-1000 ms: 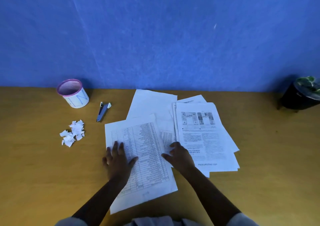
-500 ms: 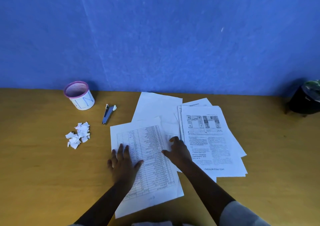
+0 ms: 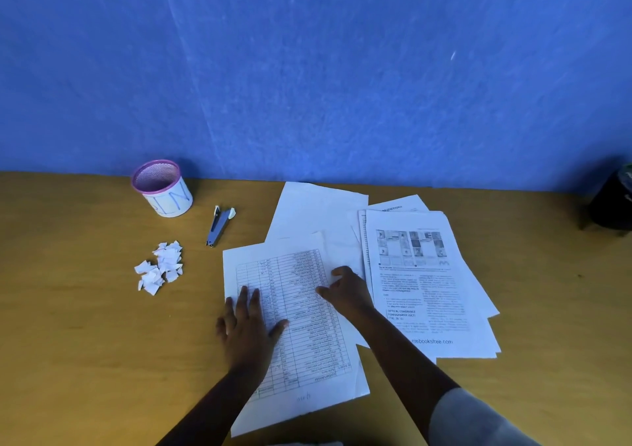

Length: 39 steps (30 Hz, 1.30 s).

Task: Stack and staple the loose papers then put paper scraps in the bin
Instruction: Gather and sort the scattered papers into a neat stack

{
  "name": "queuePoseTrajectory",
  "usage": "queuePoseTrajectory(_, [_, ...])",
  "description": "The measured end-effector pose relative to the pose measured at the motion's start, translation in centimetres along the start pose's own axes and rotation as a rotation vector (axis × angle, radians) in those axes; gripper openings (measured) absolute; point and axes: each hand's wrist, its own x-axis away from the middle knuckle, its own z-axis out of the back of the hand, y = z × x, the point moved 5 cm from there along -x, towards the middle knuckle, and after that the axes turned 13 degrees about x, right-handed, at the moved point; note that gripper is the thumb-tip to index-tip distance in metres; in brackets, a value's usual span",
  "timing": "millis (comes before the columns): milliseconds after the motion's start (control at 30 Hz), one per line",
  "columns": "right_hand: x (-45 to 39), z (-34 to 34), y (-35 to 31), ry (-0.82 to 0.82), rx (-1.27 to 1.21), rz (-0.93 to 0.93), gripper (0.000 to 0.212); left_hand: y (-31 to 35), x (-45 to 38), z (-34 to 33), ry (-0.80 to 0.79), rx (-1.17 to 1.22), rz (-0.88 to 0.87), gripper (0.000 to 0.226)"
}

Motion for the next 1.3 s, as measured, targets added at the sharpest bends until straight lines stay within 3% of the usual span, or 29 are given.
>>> queuePoseTrajectory(300, [-3.0,3.4,-2.0,0.028,0.260,0.167,0.073,0.2,0.1,0.2,-0.007,-0.007,-0.021,0.082])
queuePoseTrajectory(467, [-4.7,4.3,-2.6,0.023,0.388,0.195,0.055,0.2,0.0,0.3,-0.016,-0.023,-0.022,0.082])
queuePoseTrajectory(567, [-5.4,4.4,-3.0,-0.011,0.392,0.200,0.047,0.1,0.0,0.5,-0.007,-0.025,-0.013,0.094])
queuePoseTrajectory(867, [-6.0,3.8,-4.0,-0.012,0.455,0.228,0.058,0.4,0.0,0.7,-0.039,-0.031,0.024,0.092])
queuePoseTrajectory(1067, [-5.3,2.4,-4.5,-0.118,0.329,0.227,0.048,0.5,0.2,0.8,-0.083,-0.028,0.054,0.092])
queuePoseTrajectory(1200, [-4.8,2.2,-4.4,0.024,0.206,0.148,0.061,0.6,0.1,0.9,-0.085,-0.034,0.062,0.091])
queuePoseTrajectory(1300, [-4.7,2.7,-4.2,0.109,0.300,0.134,0.072,0.6,0.2,0.8,-0.110,-0.028,0.066,0.092])
